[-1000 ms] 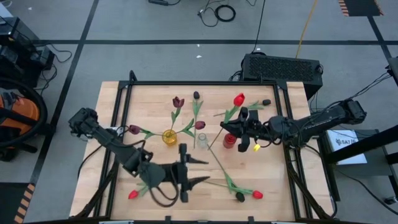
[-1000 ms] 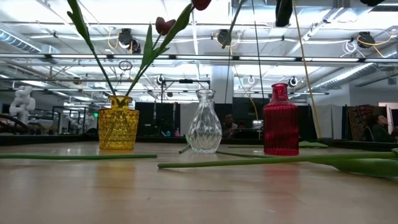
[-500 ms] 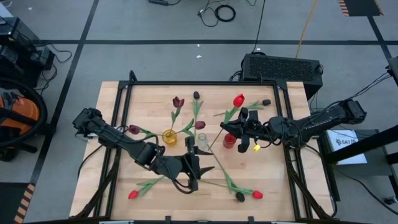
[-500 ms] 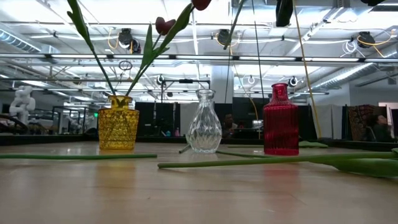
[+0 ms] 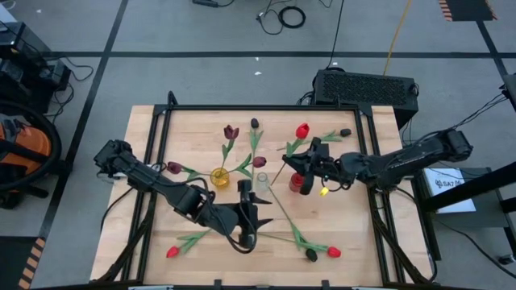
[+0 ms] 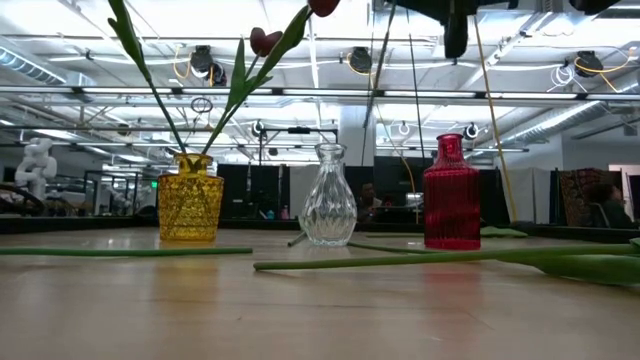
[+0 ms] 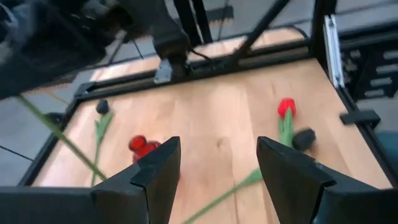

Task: Sort flowers into vase by color
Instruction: Put the top pink tulip into the transparent vase

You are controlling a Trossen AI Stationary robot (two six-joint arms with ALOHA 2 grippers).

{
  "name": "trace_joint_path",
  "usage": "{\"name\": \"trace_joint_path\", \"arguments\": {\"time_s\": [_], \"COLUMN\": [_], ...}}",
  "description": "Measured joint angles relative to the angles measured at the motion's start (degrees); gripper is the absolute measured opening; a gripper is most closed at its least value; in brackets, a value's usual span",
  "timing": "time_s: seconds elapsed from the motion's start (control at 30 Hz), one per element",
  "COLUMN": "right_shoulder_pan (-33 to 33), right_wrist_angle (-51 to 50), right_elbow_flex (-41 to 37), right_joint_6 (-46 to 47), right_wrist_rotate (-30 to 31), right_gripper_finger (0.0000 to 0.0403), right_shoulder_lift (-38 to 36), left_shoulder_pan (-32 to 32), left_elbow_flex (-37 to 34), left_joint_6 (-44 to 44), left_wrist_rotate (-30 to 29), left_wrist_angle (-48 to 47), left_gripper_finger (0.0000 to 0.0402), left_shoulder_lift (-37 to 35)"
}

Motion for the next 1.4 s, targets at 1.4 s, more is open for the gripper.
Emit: {"name": "trace_joint_path", "arguments": {"time_s": [1.4], "right_shoulder_pan": [-7.45], "right_wrist_angle": [8.67], "right_elbow_flex": [-0.01], "right_joint_6": [1.78], "right_wrist_rotate": [-1.26], "right_gripper_finger": [0.0010], "right_shoulder_lift": [9.62], "left_shoulder_pan": [-0.66], "left_elbow_flex": [0.00], "left_joint_6": [-4.51], "left_wrist_rotate": [3.47], "left_wrist_angle": [-4.35], "left_gripper_finger": [0.0219], "left_shoulder_lift": [-0.01]}}
